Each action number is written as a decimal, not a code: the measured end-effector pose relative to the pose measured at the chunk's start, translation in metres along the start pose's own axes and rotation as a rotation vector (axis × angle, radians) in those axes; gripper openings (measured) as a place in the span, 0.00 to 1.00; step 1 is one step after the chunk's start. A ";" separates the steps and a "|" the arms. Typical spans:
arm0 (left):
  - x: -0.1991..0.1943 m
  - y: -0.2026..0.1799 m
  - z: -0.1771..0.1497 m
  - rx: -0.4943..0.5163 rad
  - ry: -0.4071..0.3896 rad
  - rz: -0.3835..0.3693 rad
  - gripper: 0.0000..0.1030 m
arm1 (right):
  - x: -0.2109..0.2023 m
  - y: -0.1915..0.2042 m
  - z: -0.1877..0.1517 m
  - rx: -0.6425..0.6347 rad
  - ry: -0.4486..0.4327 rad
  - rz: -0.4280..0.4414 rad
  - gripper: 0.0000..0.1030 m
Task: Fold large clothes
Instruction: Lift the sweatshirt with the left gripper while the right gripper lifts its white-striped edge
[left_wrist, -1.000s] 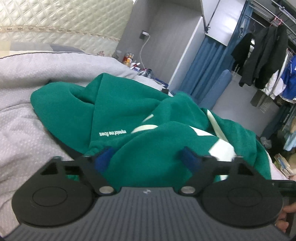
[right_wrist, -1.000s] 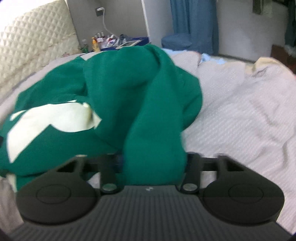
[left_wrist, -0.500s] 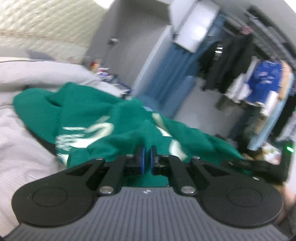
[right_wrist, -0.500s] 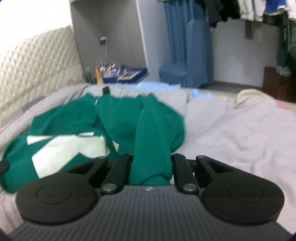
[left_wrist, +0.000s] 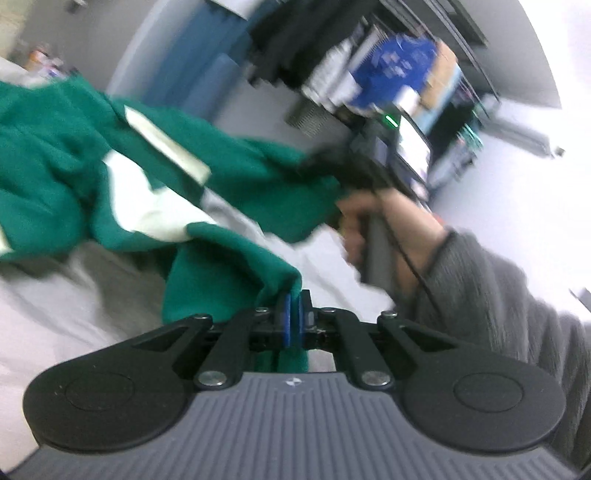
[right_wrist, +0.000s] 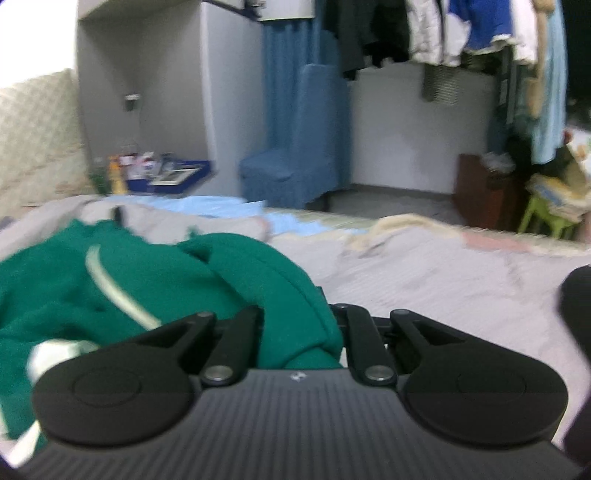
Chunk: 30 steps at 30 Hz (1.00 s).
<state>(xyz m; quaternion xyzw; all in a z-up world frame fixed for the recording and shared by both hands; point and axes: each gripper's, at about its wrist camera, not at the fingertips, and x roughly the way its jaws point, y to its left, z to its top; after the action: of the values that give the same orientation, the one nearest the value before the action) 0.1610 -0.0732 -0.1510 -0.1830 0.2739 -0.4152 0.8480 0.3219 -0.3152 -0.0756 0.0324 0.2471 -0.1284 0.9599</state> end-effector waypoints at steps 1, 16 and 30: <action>0.007 -0.004 -0.004 0.009 0.026 -0.037 0.04 | 0.009 -0.006 -0.001 0.006 0.005 -0.030 0.12; -0.014 0.038 0.027 -0.077 -0.098 0.022 0.55 | 0.059 -0.030 -0.029 0.116 0.137 -0.071 0.48; -0.118 0.179 0.102 -0.278 -0.107 0.739 0.63 | -0.040 0.013 -0.031 0.004 -0.011 0.307 0.76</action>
<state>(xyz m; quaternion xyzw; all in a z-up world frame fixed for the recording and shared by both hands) 0.2727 0.1360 -0.1304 -0.2064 0.3305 -0.0311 0.9204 0.2773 -0.2894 -0.0838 0.0708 0.2338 0.0192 0.9695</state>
